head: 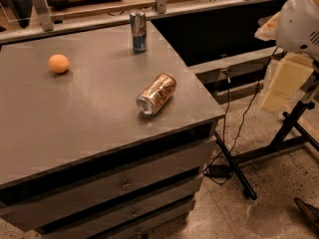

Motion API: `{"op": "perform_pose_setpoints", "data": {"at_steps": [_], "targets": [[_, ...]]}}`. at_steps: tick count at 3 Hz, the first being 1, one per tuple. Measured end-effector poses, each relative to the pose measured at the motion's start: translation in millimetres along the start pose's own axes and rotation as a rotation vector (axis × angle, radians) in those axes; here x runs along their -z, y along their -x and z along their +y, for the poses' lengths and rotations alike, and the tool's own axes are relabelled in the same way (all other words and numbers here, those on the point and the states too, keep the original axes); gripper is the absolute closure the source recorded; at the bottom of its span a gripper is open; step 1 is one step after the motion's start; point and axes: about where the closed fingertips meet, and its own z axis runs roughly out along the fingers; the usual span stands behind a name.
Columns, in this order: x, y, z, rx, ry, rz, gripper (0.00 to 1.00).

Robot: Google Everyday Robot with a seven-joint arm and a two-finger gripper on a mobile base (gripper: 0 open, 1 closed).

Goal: Move orange near redbull can

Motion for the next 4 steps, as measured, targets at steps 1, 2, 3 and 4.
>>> {"op": "perform_pose_setpoints", "data": {"at_steps": [1, 2, 3, 4], "targets": [[-7, 15, -3, 0.000, 0.016, -0.049, 0.00], [-40, 33, 16, -0.014, 0.061, -0.189, 0.00], [-36, 54, 12, -0.048, 0.023, -0.305, 0.00], [-36, 54, 12, -0.048, 0.023, -0.305, 0.00]]}}
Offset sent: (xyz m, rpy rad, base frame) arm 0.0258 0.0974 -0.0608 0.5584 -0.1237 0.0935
